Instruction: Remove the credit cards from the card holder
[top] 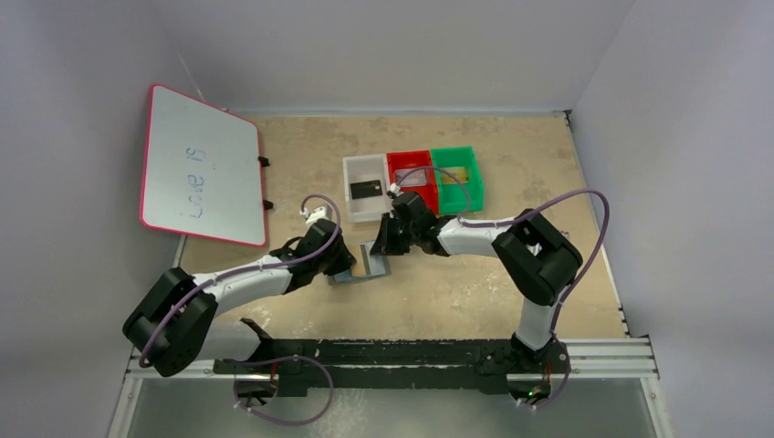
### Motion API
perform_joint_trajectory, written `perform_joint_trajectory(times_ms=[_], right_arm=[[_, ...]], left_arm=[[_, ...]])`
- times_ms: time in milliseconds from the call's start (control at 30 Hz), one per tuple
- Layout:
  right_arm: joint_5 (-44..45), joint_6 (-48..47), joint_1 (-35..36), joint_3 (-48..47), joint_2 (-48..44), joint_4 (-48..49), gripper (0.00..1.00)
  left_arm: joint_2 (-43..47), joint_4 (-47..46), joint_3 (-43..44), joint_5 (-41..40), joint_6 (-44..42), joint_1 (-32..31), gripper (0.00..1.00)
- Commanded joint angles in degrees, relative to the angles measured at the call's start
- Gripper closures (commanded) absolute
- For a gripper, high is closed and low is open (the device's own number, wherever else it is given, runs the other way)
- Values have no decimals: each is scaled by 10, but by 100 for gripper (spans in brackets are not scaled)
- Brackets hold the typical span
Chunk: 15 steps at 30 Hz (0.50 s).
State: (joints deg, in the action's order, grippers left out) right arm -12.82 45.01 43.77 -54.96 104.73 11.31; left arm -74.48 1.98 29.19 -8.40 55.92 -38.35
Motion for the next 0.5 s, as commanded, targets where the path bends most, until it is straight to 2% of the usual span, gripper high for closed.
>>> perform_joint_trajectory(times_ms=[0, 467], right_arm=[[19, -9, 2, 4, 14, -53, 90], [21, -25, 2, 0, 13, -59, 90]], left_arm=[[19, 30, -8, -31, -15, 0, 98], [34, 58, -2, -41, -26, 0, 100]])
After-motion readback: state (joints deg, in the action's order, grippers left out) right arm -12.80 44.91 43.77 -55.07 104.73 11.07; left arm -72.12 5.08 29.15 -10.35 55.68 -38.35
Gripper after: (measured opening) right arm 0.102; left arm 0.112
